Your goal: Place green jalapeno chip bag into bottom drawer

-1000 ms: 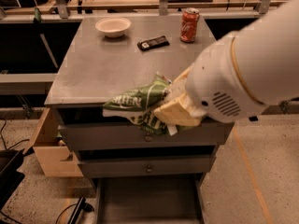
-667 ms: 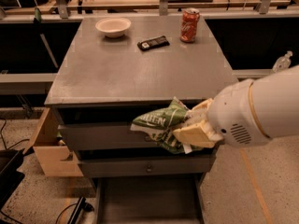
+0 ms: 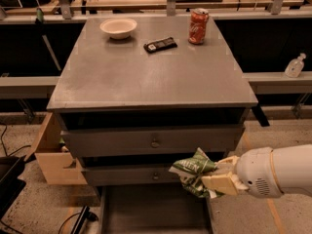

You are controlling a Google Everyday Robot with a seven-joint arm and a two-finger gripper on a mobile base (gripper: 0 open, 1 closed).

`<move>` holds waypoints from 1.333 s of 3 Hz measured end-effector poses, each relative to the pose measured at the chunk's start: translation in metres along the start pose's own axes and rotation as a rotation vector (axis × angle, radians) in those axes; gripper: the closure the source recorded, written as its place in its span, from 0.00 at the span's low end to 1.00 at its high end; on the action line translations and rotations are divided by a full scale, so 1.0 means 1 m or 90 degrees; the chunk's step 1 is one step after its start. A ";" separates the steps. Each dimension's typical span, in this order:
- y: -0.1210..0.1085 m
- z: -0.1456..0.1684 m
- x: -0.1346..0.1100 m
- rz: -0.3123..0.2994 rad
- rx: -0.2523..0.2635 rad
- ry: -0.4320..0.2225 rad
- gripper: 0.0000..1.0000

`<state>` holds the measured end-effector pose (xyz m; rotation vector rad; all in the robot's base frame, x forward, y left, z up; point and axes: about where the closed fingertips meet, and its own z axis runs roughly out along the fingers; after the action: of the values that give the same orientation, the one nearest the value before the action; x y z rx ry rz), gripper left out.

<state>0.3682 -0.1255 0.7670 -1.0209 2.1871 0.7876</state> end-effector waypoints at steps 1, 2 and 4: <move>-0.018 0.024 0.048 0.009 -0.041 -0.002 1.00; -0.038 0.052 0.083 0.018 -0.053 0.035 1.00; -0.032 0.078 0.085 0.017 -0.047 0.048 1.00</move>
Offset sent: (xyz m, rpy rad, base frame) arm 0.0082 -0.0323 -0.1550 -0.0398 0.1509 0.0572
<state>0.3691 -0.1254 0.6476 -1.0753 2.2536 0.8606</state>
